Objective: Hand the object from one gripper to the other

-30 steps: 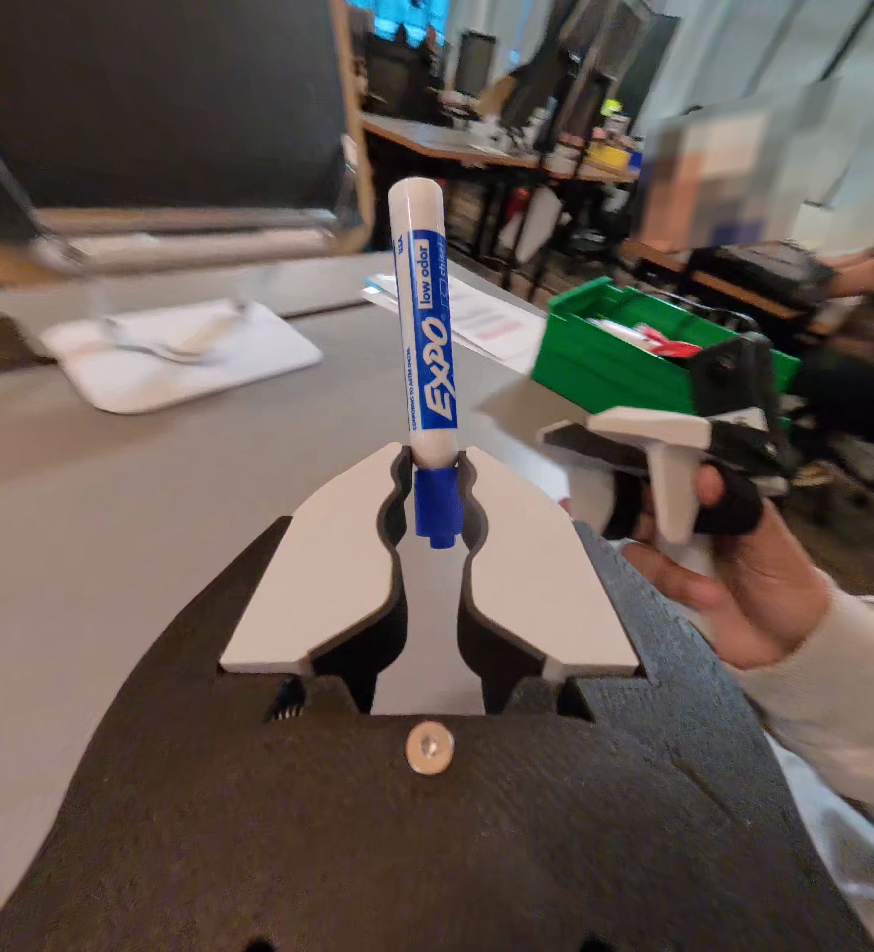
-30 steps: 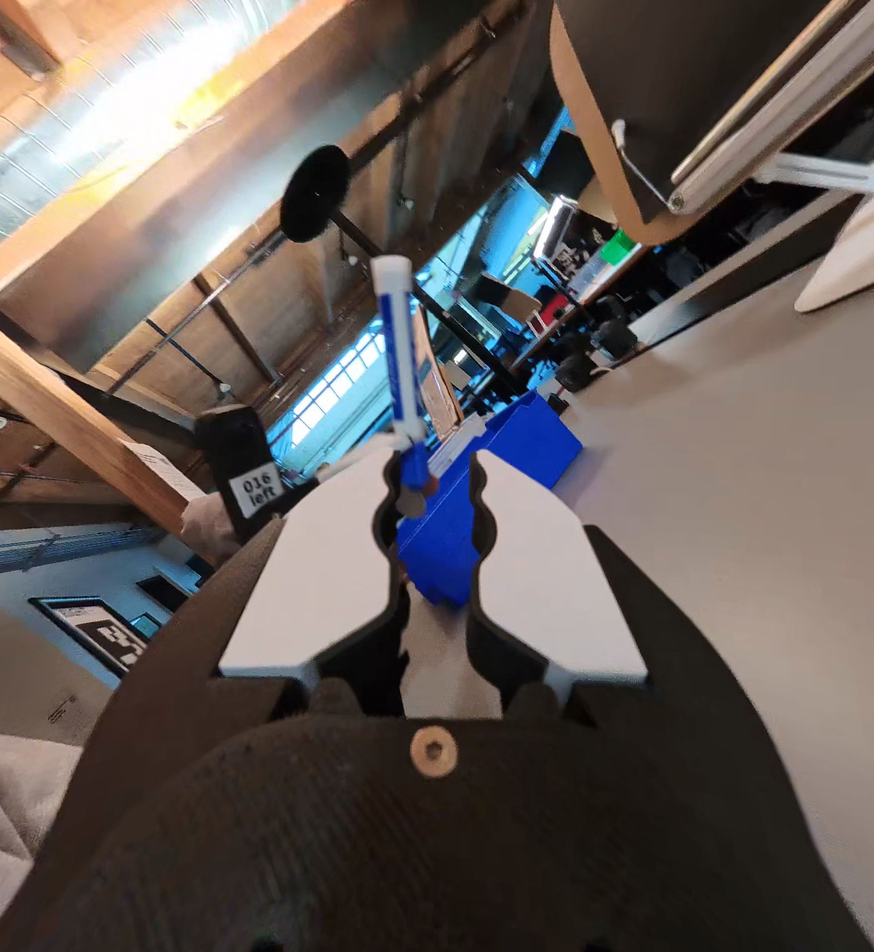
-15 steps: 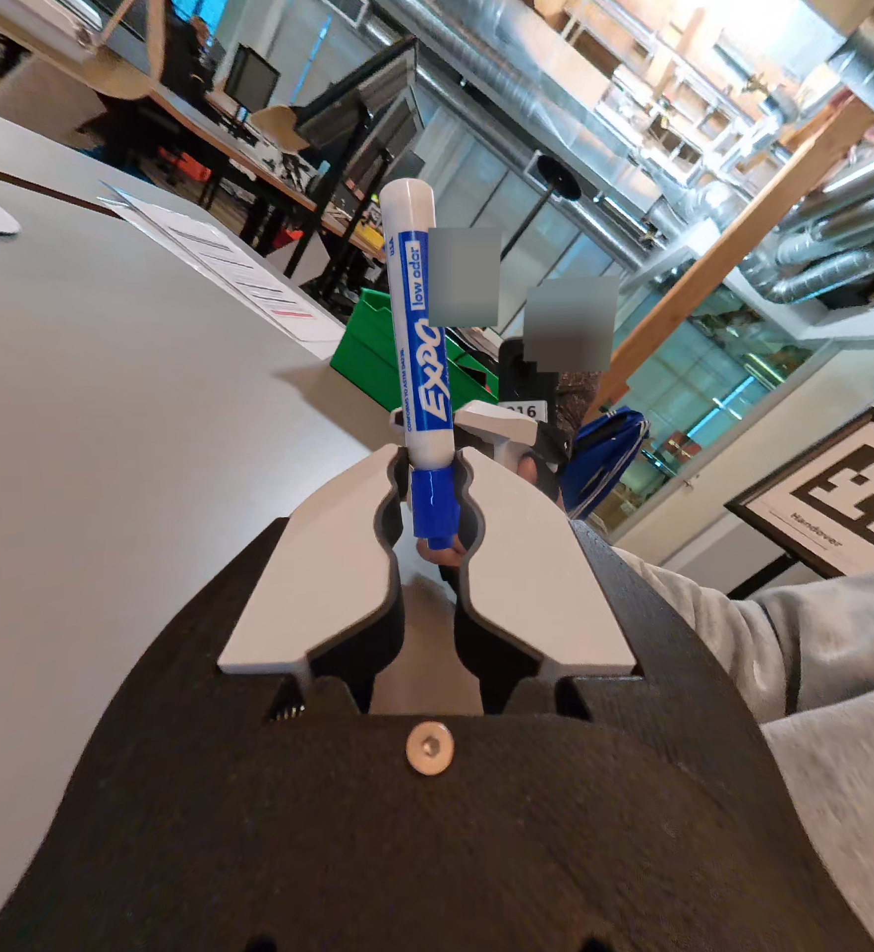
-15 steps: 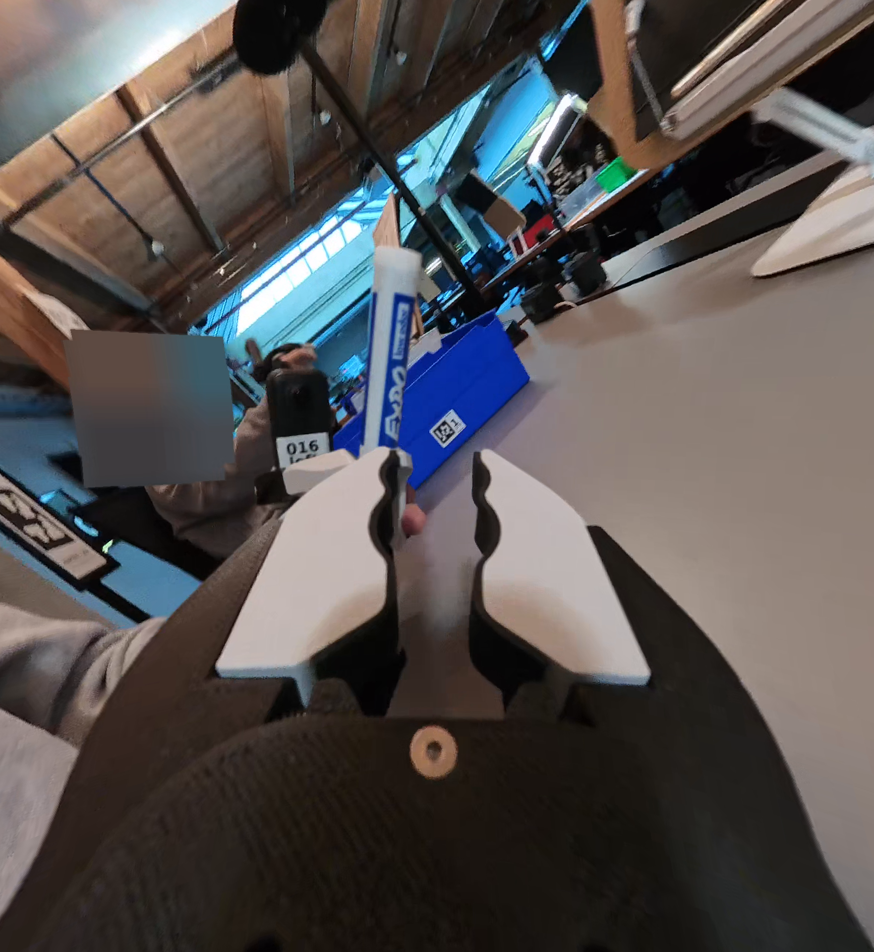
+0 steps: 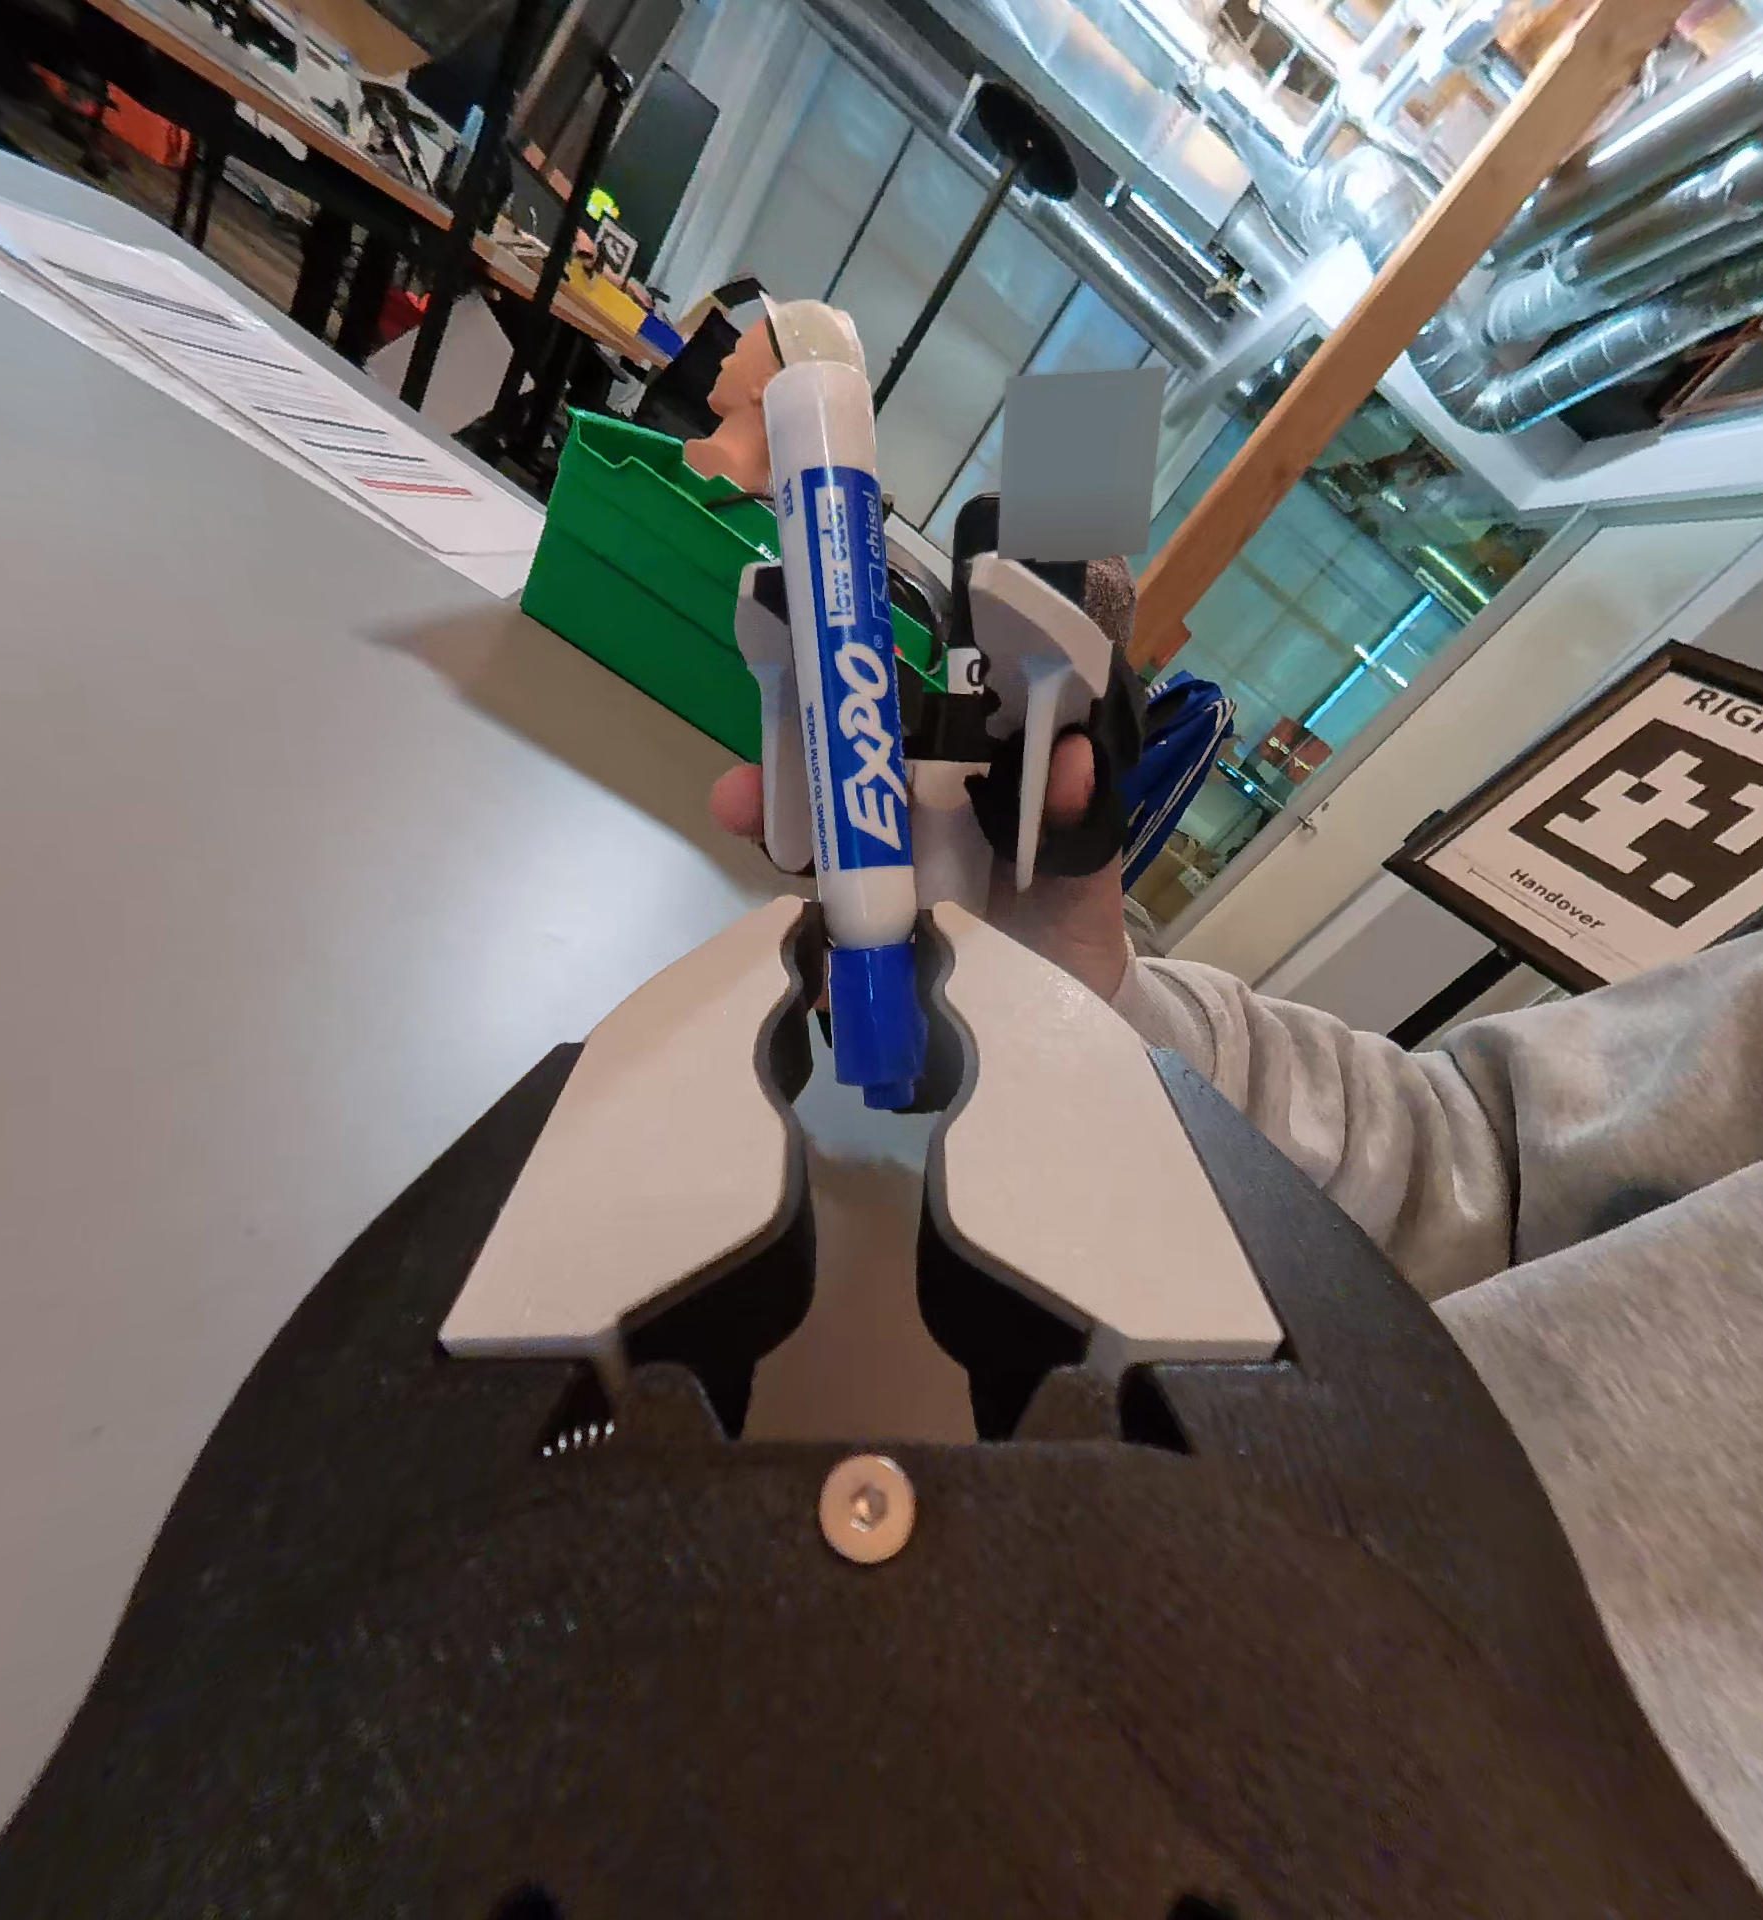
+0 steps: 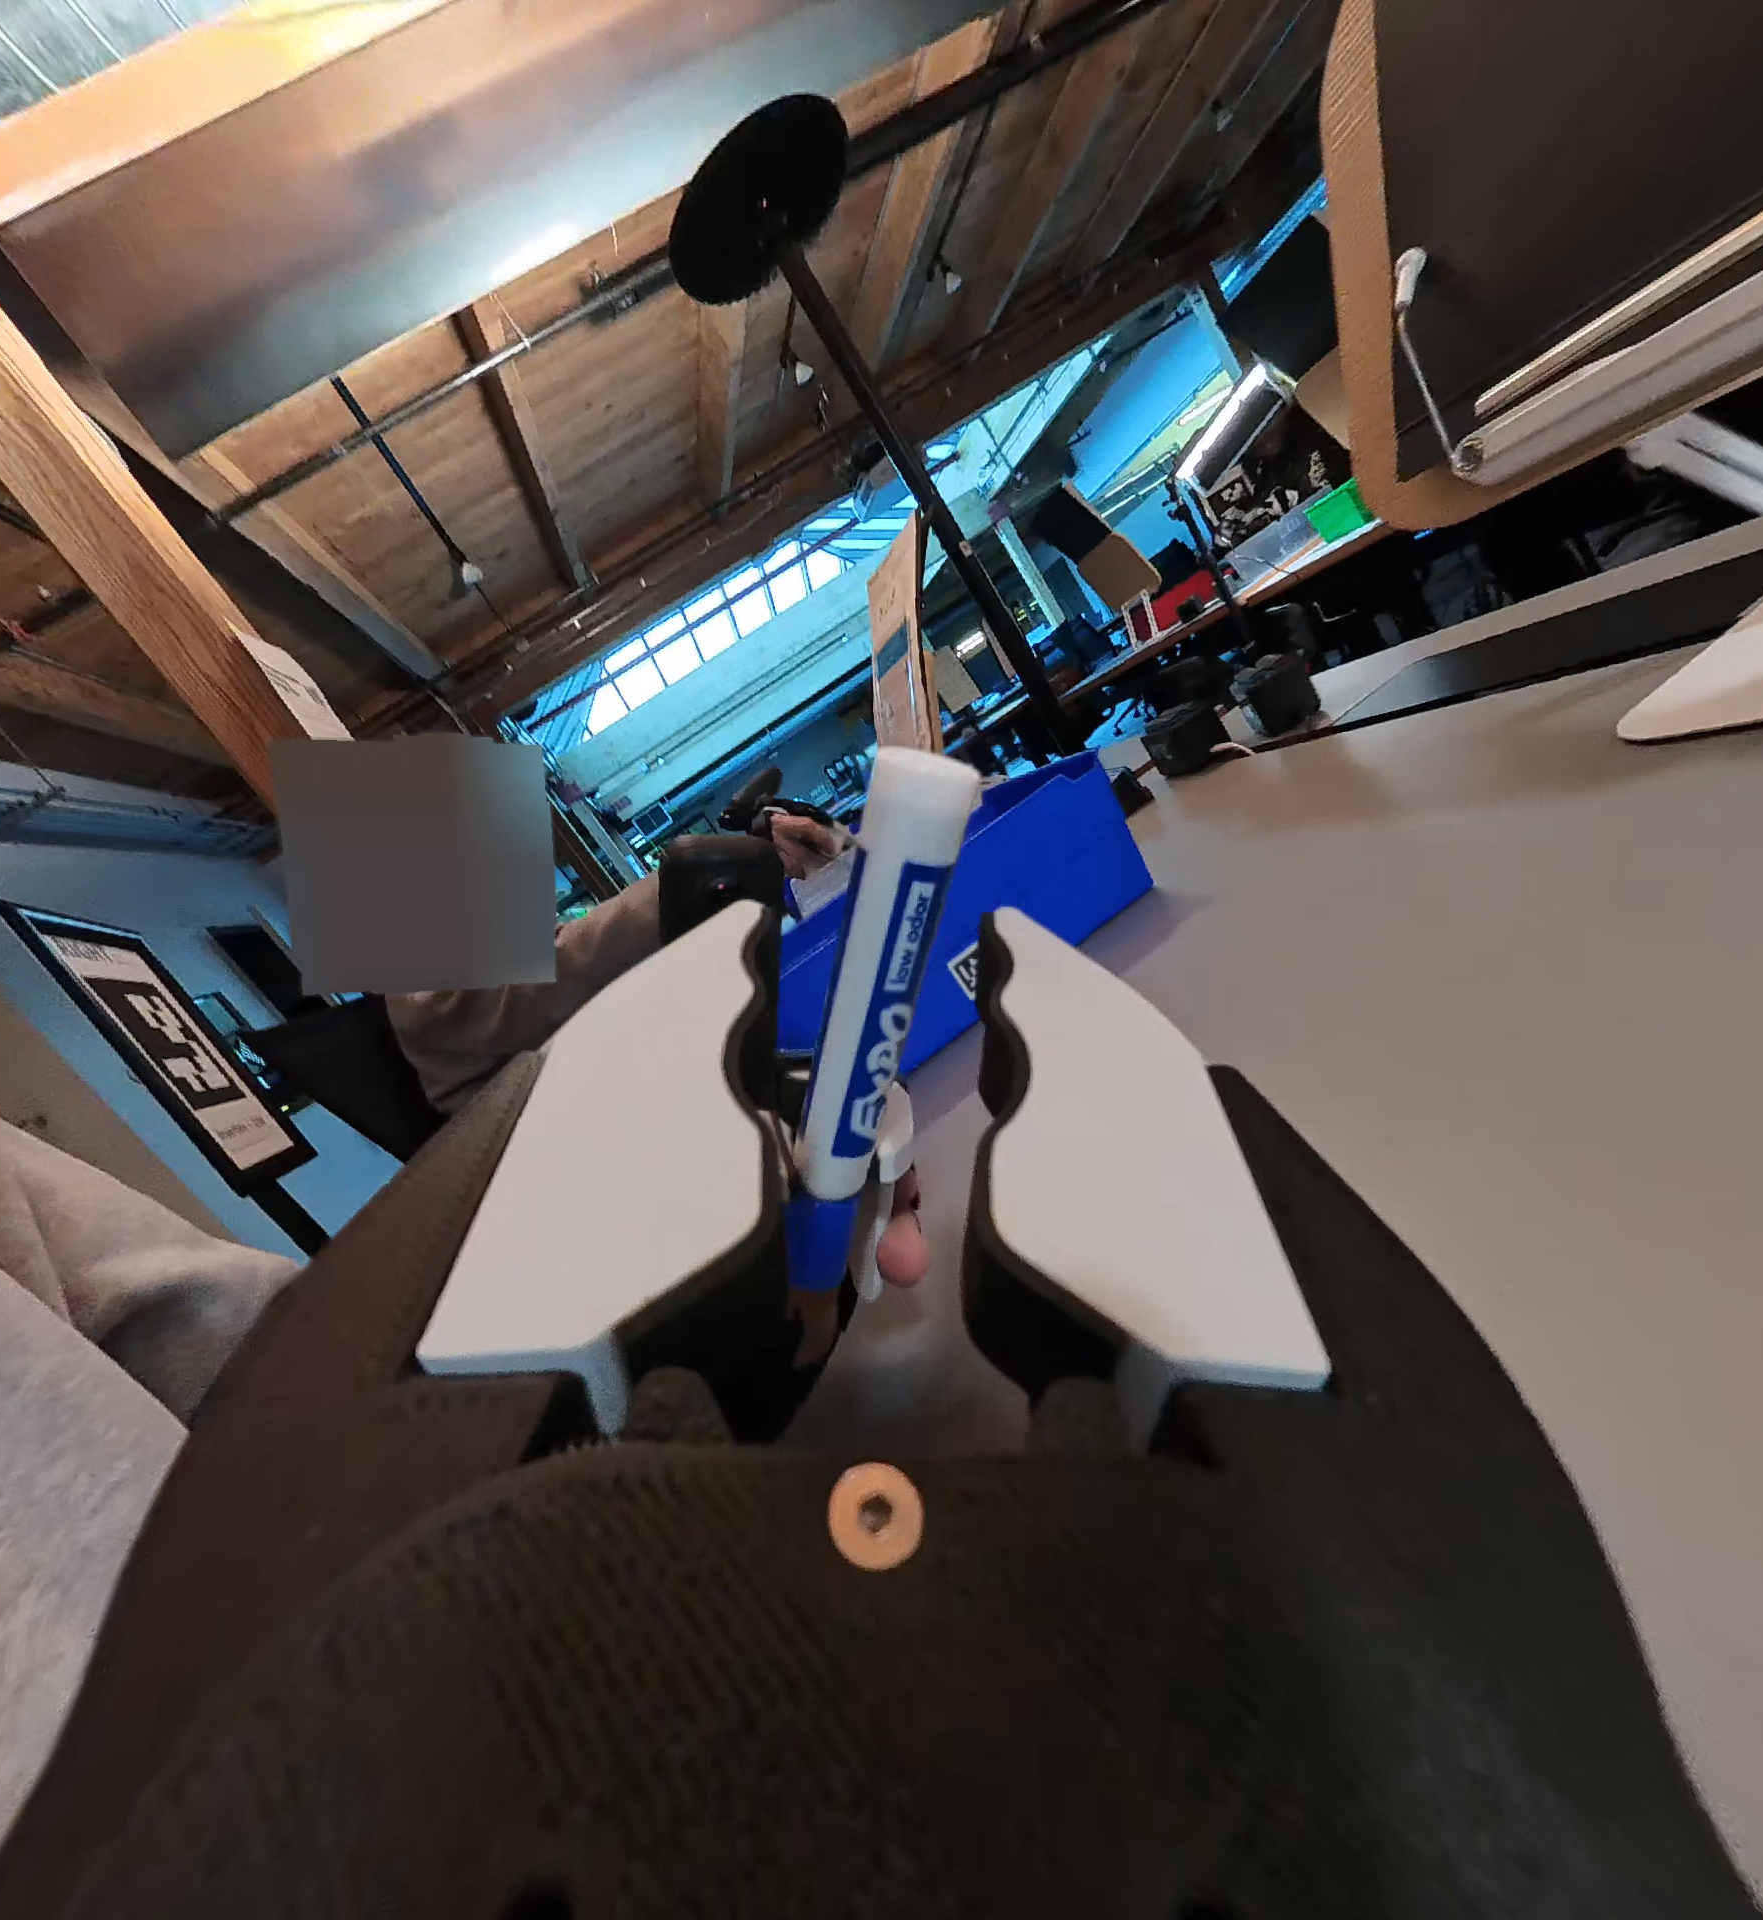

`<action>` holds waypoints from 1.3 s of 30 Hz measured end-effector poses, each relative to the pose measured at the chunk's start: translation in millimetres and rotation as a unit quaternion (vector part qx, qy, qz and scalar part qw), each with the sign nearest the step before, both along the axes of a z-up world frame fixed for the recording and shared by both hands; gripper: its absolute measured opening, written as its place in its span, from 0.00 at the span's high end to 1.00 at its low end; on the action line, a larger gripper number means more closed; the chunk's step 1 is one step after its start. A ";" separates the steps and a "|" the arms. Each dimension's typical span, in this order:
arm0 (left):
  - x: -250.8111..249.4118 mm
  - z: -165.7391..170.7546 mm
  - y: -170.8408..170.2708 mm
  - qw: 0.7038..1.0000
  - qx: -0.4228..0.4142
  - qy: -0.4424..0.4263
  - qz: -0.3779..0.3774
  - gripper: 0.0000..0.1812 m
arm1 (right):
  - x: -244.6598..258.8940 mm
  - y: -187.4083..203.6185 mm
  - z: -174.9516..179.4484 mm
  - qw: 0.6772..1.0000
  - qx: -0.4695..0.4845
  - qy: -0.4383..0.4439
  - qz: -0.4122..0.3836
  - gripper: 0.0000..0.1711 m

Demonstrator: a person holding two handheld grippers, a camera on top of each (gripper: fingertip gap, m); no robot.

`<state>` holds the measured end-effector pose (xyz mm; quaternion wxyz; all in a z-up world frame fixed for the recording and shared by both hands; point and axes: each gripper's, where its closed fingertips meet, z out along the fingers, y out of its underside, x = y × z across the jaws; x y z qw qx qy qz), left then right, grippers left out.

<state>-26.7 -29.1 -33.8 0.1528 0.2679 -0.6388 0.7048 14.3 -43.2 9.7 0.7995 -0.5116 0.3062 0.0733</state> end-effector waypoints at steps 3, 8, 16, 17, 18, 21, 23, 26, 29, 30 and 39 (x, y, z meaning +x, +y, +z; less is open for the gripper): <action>-3.1 -1.8 -2.2 1.000 0.004 0.003 -0.010 0.92 | 1.9 -3.6 0.6 1.000 0.011 0.008 0.003 0.79; -8.1 -5.2 -6.1 1.000 0.019 -0.004 -0.022 0.92 | 0.8 -2.7 -1.4 1.000 0.005 0.011 0.010 0.88; -5.5 -7.0 -7.0 1.000 0.014 0.009 -0.015 0.91 | 0.9 -3.3 -2.8 1.000 0.006 0.016 0.015 0.88; -4.9 -6.6 -6.7 1.000 0.012 0.010 -0.014 0.89 | 1.3 -3.3 -3.1 1.000 0.004 0.016 0.013 0.89; -4.3 -6.0 -6.5 1.000 0.009 0.013 -0.013 0.85 | 1.6 -3.4 -3.7 1.000 0.001 0.016 0.011 0.89; -2.1 -5.4 -5.5 1.000 0.001 0.020 -0.008 0.80 | 2.5 -4.0 -5.0 1.000 0.000 0.019 0.009 0.89; -2.1 -4.4 -5.2 1.000 -0.002 0.019 -0.008 0.78 | 3.8 -5.1 -5.8 1.000 0.003 0.024 0.007 0.89; -1.8 -4.5 -4.7 1.000 0.004 0.008 -0.006 0.78 | 4.8 -6.5 -5.8 1.000 0.009 0.028 0.008 0.89; 1.6 -3.8 -1.6 1.000 0.014 -0.014 0.010 0.78 | 5.2 -7.0 -5.8 0.999 0.010 0.029 0.009 0.89; 3.7 -2.6 0.6 0.999 0.018 -0.027 0.019 0.78 | 5.2 -6.8 -6.1 0.999 0.010 0.030 0.011 0.89; 21.3 12.7 27.7 0.940 0.131 -0.279 0.145 0.72 | -0.3 5.2 -13.1 0.993 0.029 0.085 0.082 0.89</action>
